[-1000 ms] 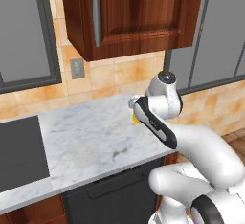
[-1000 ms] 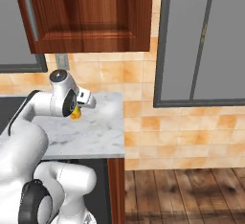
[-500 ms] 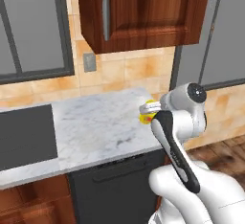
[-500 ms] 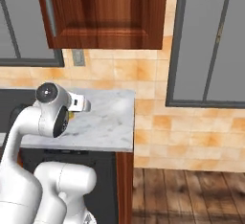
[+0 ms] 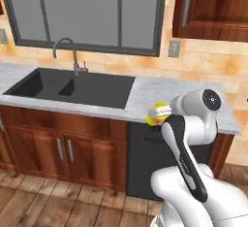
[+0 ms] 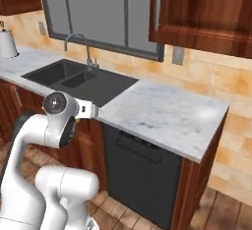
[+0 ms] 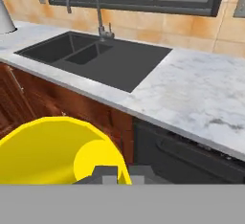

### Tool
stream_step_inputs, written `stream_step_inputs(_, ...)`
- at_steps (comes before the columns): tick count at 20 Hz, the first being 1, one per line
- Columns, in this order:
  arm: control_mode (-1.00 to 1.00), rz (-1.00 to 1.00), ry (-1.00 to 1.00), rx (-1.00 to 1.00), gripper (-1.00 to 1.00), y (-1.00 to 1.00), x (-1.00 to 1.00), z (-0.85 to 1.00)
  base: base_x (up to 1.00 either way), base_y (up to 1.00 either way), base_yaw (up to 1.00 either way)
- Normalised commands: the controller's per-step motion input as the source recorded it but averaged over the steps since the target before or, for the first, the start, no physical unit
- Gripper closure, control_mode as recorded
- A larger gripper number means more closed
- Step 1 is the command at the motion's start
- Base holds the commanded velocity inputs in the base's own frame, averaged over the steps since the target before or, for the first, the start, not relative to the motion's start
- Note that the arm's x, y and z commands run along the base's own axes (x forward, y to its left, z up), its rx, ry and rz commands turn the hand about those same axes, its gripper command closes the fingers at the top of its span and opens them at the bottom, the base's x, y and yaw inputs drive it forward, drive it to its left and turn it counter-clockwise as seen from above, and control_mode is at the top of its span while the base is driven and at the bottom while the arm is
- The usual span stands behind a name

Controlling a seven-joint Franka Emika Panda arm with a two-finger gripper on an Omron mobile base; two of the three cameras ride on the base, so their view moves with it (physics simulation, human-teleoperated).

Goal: Place the pitcher and cup on the dining counter for serving.

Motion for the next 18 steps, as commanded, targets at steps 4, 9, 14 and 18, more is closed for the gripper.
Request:
stream_step_inputs(4, 1.00, 0.00, 0.00, 0.00, 1.00, 0.00, 0.00, 0.00, -0.18, 0.83, 0.82)
stream_step_inputs(9, 1.00, 0.00, 0.00, 0.00, 1.00, 0.00, 0.00, 0.00, -0.09, 1.00, 0.77)
stream_step_inputs(14, 1.00, 0.00, 0.00, 0.00, 1.00, 0.00, 0.00, 0.00, 0.03, 1.00, 0.70)
stream_step_inputs(18, 1.00, 0.00, 0.00, 0.00, 1.00, 0.00, 0.00, 0.00, 0.80, 0.91, 0.53)
